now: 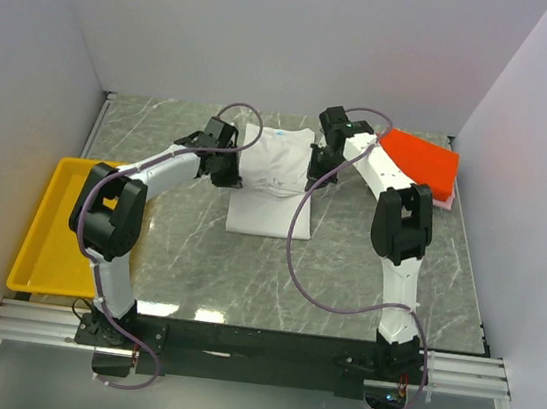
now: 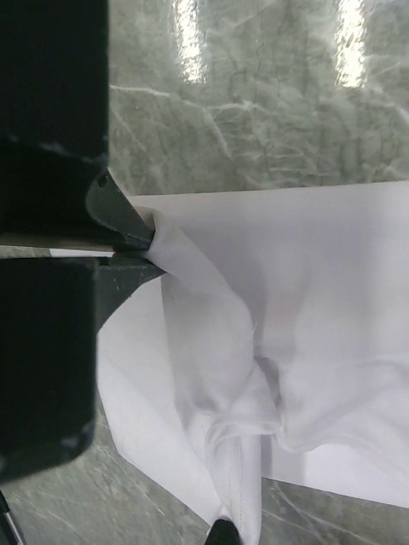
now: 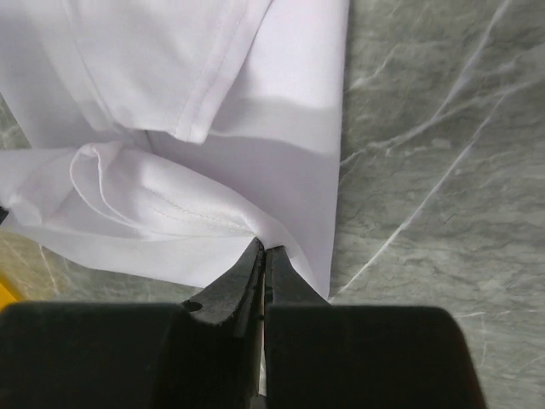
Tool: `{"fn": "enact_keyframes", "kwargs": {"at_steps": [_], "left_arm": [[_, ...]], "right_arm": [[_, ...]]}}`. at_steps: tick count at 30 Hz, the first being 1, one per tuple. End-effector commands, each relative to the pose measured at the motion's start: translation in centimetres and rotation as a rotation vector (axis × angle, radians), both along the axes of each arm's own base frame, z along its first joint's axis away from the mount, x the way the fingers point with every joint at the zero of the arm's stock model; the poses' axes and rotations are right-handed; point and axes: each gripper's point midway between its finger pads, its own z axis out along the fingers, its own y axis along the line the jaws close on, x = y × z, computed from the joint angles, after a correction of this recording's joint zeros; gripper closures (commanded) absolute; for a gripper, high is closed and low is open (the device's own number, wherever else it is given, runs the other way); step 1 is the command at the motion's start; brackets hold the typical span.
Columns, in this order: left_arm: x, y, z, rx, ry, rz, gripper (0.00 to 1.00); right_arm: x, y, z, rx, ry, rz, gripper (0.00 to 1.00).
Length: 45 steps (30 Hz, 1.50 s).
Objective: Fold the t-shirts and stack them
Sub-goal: Fold the tshirt
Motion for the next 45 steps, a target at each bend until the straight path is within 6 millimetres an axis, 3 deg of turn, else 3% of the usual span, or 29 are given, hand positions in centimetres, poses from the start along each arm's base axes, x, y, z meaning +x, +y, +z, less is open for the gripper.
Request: {"fn": "enact_keyframes", "kwargs": {"at_steps": [1,14,16,17,18,19,21,24,25,26,27,28,29,30,31,32,34,35,36,39,45], "left_arm": [[2.4,-0.3,2.0,-0.065,-0.073,0.007,1.0],[5.8,-1.3,0.8,-0.195,-0.077,-0.05,1.0],[6.0,-1.4,0.5,-0.206,-0.076,-0.063,0.95],[6.3,-1.5,0.8,-0.208,-0.084,-0.067,0.89],[6.4,-1.4,0.8,-0.211,-0.084,-0.061,0.72],[6.6,-1.4,1.0,-0.217,-0.091,-0.058,0.63],[6.9,-1.0,1.4,-0.218,-0.104,-0.034,0.39],[7.1,0.0,2.9,-0.189,-0.159,0.005,0.24],[7.1,0.4,4.2,-0.181,-0.193,0.018,0.22],[6.7,0.9,4.0,-0.161,-0.201,0.03,0.21],[6.7,1.8,5.8,-0.139,-0.252,0.062,0.19],[6.4,2.3,6.2,-0.13,-0.267,0.078,0.19],[5.8,2.7,5.8,-0.123,-0.274,0.089,0.19],[5.3,2.8,6.2,-0.121,-0.291,0.091,0.2],[4.8,2.7,7.9,-0.139,-0.334,0.082,0.21],[3.9,2.2,7.3,-0.144,-0.339,0.061,0.22],[2.4,0.9,8.1,-0.184,-0.368,0.005,0.23],[1.3,0.3,7.0,-0.193,-0.358,-0.021,0.23],[0.5,-1.5,7.3,-0.232,-0.378,-0.079,0.24],[-1.7,-4.2,5.7,-0.279,-0.363,-0.157,0.26],[-4.9,-7.9,2.9,-0.32,-0.355,-0.275,0.27]], "right_arm": [[1.6,-0.5,1.1,0.011,-0.041,-0.003,1.0],[4.9,-0.9,-1.6,0.037,-0.028,-0.036,1.0],[5.3,-0.9,-1.5,0.048,-0.039,-0.038,0.96],[5.3,-0.8,-1.5,0.055,-0.038,-0.039,0.87],[5.4,-0.6,-1.2,0.072,-0.042,-0.035,0.77],[5.6,-0.5,-0.8,0.08,-0.053,-0.033,0.63],[5.8,-0.4,0.6,0.097,-0.085,-0.032,0.54],[6.0,-0.4,3.1,0.107,-0.144,-0.028,0.43],[6.0,-0.6,3.7,0.1,-0.158,-0.033,0.43],[6.0,-0.7,5.0,0.106,-0.186,-0.032,0.43],[5.6,-0.7,5.2,0.103,-0.186,-0.032,0.43],[5.5,-0.6,5.7,0.109,-0.199,-0.032,0.43],[5.1,-0.3,7.0,0.121,-0.223,-0.028,0.43],[4.5,-0.3,6.7,0.12,-0.212,-0.026,0.43],[4.3,0.1,7.1,0.125,-0.223,-0.021,0.43],[3.4,0.8,7.3,0.13,-0.222,-0.003,0.43],[2.8,1.9,7.7,0.16,-0.226,0.009,0.43],[2.4,2.5,7.5,0.174,-0.22,0.018,0.43],[1.9,3.5,7.0,0.191,-0.208,0.026,0.43],[1.0,5.3,6.0,0.232,-0.167,0.053,0.44],[0.4,7.8,3.3,0.275,-0.106,0.062,0.44]]}}
